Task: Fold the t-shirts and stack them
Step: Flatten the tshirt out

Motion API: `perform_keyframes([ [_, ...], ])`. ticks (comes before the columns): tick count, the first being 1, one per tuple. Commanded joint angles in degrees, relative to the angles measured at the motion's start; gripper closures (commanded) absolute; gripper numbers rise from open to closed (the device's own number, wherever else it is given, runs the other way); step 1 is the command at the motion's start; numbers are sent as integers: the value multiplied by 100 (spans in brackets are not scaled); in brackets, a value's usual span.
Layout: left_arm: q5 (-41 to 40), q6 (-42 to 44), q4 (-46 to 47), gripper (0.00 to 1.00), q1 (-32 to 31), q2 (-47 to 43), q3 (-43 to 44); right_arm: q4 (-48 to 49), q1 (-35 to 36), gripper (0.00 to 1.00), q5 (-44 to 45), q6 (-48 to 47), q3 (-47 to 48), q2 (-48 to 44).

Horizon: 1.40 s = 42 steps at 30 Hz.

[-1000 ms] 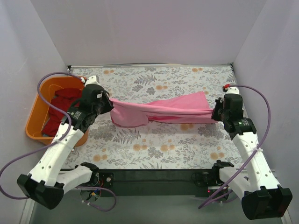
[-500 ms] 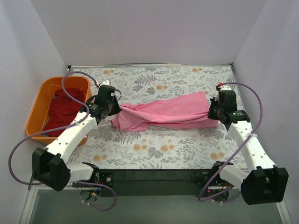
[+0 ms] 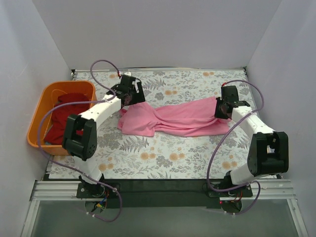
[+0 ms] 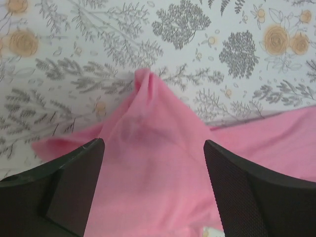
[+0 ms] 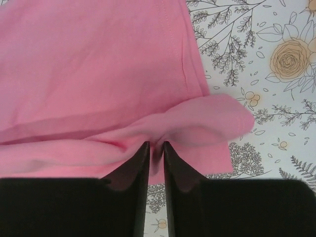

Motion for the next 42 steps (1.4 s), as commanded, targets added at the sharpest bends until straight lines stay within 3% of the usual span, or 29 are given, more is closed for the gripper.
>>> perform_keyframes([
  [1, -128, -420, 7, 23, 27, -1784, -1021, 222, -28, 72, -157, -12, 155, -313],
  [3, -163, -737, -98, 23, 27, -2865, -2197, 222, -37, 58, -464, 32, -55, -733],
  [5, -154, -878, -81, 24, 44, -3134, -2771, 222, -28, 50, -624, 41, -240, -1024],
  [13, 452, -414, 797, 29, 229, -3311, -3733, 353, -20, 38, -1274, -20, -680, -1781],
  [21, 908, -71, 1193, 28, 615, -2758, -3813, 424, -19, 36, -1529, -64, -1005, -2115],
  [31, 1515, -35, 1220, 30, 616, -2423, -3742, 476, -20, 37, -1547, -91, -1067, -2177],
  [37, 1796, -26, 992, 40, 616, -2589, -3777, 512, -28, 37, -1547, -82, -1111, -2221],
  [42, 2016, -79, 869, 58, 616, -3063, -3874, 520, -20, 37, -1530, -91, -1111, -2221],
])
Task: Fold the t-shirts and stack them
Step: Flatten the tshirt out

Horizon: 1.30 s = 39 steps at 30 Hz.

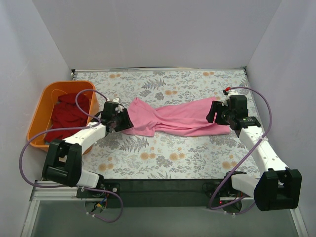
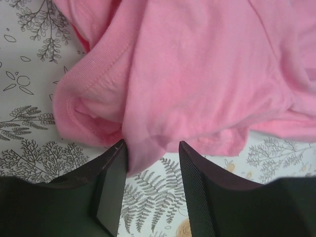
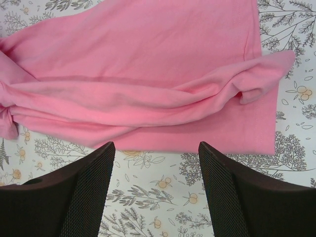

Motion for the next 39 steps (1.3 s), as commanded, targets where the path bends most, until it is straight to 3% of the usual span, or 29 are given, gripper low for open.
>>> perform_keyframes([
  [1, 292, 2, -104, 59, 14, -592, 2, 238, -20, 37, -54, -78, -25, -123],
  [6, 310, -69, -236, 61, 14, -725, -60, 247, -28, 37, -89, -69, -42, -97],
  [17, 617, -297, -201, 68, 14, -127, -157, 256, -20, 37, -125, -51, -77, -88],
  [23, 222, -315, -263, 69, 15, -127, -209, 300, -20, 37, -107, -51, -139, -79],
  [26, 196, -341, -254, 75, 15, -92, -192, 326, -20, 38, -125, -25, -139, -62],
  [28, 265, -350, -254, 89, 15, -66, -139, 326, -20, 38, -98, -34, -121, -35],
  [29, 266, -350, -254, 89, 14, -65, -130, 326, -20, 38, -55, -34, -121, -35],
  [31, 240, -306, -271, 99, 14, -188, -104, 326, -28, 39, 77, -51, -78, -18],
  [39, -375, -95, -737, 100, 14, -1225, 142, 106, -63, 41, 1378, 88, 257, 500],
])
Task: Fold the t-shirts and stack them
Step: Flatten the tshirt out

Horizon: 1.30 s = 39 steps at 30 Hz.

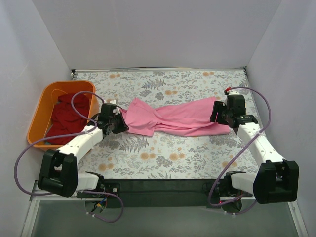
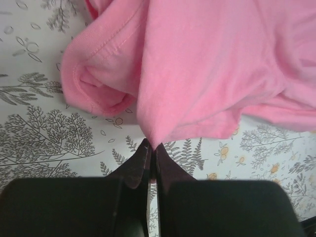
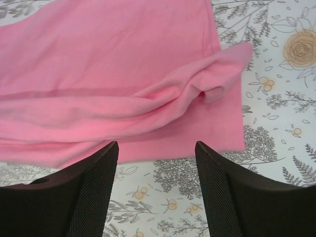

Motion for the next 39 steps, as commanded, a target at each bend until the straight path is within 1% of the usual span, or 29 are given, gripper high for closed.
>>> perform_keyframes([
  [1, -454, 174, -178, 100, 14, -742, 239, -3, -177, 41, 650, 150, 265, 247],
  [3, -578, 183, -178, 100, 14, -1015, 186, 146, -370, 42, 432, 395, 204, 370],
  [4, -795, 200, -169, 100, 14, -1111, 90, 242, -606, 43, 292, 510, 152, 397],
  [5, -876, 192, -117, 100, 23, -1190, 28, 383, -808, 43, -58, 616, 73, 380],
  [6, -990, 191, -64, 100, 15, -1348, -60, 523, -915, 44, -209, 756, -119, 362],
  [7, -1026, 191, -11, 100, 14, -1428, -139, 864, -1116, 44, -402, 949, -217, 353],
  [8, -1052, 174, 94, 100, 14, -1489, -296, 998, -1196, 46, -622, 1055, -331, 310],
  [13, -939, 77, 279, 100, 23, -1657, -483, 1674, -1574, 50, -1044, 1398, -771, 510],
  [16, -921, 77, 279, 100, 14, -1675, -482, 1869, -1584, 54, -1273, 1303, -851, 747],
  [23, -938, 95, 279, 100, 23, -1710, -509, 2440, -1610, 55, -1186, 1258, -939, 967],
  [29, -955, 103, 279, 100, 15, -1684, -518, 2572, -1619, 54, -1055, 1319, -798, 1311],
  [31, -991, 95, 279, 100, 14, -1692, -526, 2572, -1698, 54, -1063, 1451, -833, 1329],
  [35, -1035, 103, 262, 100, 14, -1675, -518, 2721, -1716, 53, -1098, 2161, -1026, 1232],
  [39, -1070, 112, 253, 100, 14, -1675, -518, 2880, -1716, 52, -1046, 2488, -1132, 1179],
])
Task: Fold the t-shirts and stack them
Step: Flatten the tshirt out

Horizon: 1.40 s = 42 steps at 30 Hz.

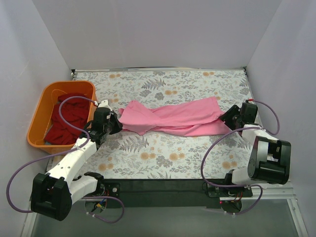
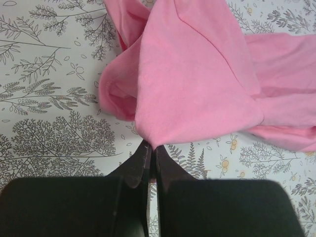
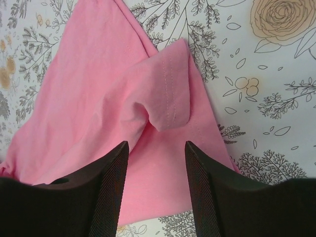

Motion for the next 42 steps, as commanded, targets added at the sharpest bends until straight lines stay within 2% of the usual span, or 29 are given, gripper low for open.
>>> perform_keyframes([
  [1, -154, 34, 80, 100, 23, -110, 3, 371, -31, 52, 58, 447, -39, -132],
  [6, -145, 51, 54, 100, 14, -66, 29, 170, -22, 51, 75, -570, 224, -97],
  [7, -154, 51, 54, 100, 14, -66, 20, -110, -4, 50, 154, -1138, 294, -105],
  [12, -207, 51, 28, 100, 14, -83, 55, -815, 311, 50, 1111, -2460, 751, -88],
  [17, -224, 51, 1, 100, 14, -110, 47, -886, 1006, 54, 2129, -3497, 980, 158],
  [18, -233, 51, -8, 100, 23, -127, 55, -886, 1198, 60, 2228, -3603, 1015, 210],
  [22, -373, 60, -78, 100, 14, -136, 73, -912, 1410, 61, 2606, -3903, 1095, 465],
  [26, -400, 78, -87, 100, 15, -162, 73, -947, 1481, 60, 2844, -4254, 1016, 510],
  [42, -418, 86, -122, 100, 14, -110, 91, -798, 1868, 59, 3126, -4676, 1130, 1063],
])
